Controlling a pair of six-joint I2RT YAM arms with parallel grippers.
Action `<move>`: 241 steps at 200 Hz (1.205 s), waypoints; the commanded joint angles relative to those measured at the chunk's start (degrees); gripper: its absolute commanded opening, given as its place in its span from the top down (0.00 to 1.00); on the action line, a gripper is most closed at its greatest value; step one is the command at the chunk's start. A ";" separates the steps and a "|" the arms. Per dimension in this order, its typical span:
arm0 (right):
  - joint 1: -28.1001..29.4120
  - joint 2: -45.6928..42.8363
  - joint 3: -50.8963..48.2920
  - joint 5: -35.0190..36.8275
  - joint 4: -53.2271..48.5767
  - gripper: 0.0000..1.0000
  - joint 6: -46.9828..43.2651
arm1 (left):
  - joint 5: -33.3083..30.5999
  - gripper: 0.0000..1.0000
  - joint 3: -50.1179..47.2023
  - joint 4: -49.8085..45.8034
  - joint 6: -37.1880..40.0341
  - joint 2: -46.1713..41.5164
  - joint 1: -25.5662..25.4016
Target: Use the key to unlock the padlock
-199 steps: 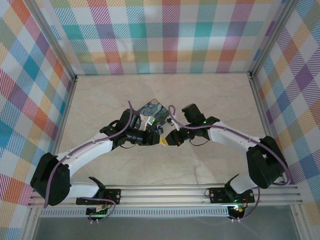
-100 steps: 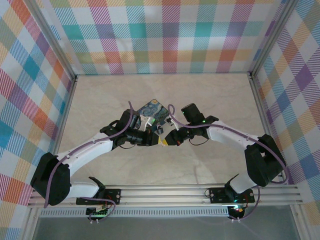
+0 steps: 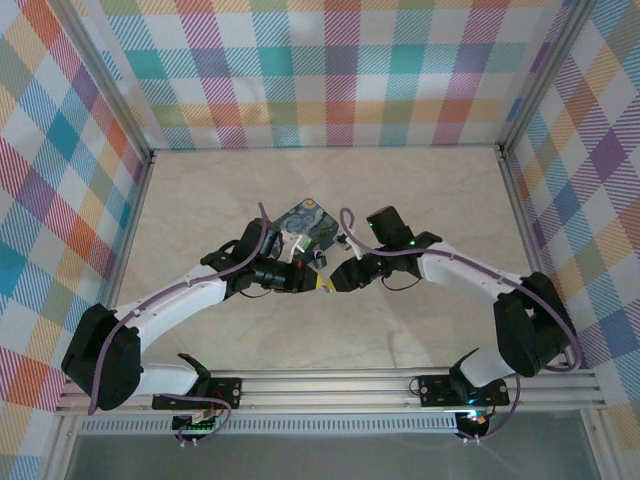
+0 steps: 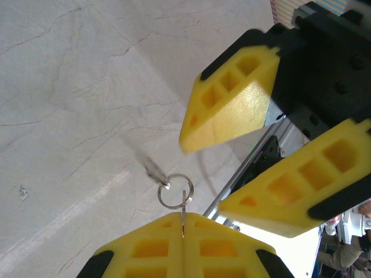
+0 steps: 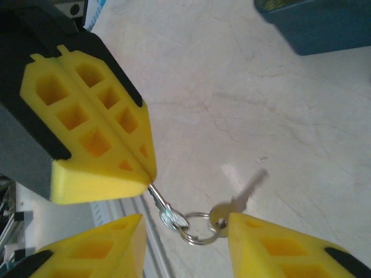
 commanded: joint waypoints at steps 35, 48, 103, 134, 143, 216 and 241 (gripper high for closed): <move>-1.70 -4.75 -2.81 -4.20 4.95 0.49 0.24 | 2.99 1.00 2.11 3.03 -0.39 1.40 -0.86; -1.67 -4.64 -4.21 -7.46 7.84 0.46 0.03 | 4.95 1.00 2.48 3.83 -0.09 1.20 -0.86; -2.65 -8.20 -10.38 -13.75 18.96 0.41 4.15 | 9.18 1.00 3.33 3.22 3.35 -3.09 -0.86; -3.41 -11.08 -13.32 -15.90 22.84 0.43 6.92 | 9.36 1.00 3.28 3.65 3.00 -3.07 -0.86; -3.41 -11.43 -14.16 -16.54 24.76 0.43 8.18 | 9.64 1.00 3.06 4.72 2.58 -2.79 -0.86; -4.05 -8.89 -14.78 -17.29 30.61 0.54 12.79 | 10.54 1.00 4.67 7.43 0.93 -0.98 -0.86; -4.64 -9.00 -16.30 -17.68 33.62 0.59 14.70 | 9.51 1.00 4.77 7.32 0.89 -1.13 -0.77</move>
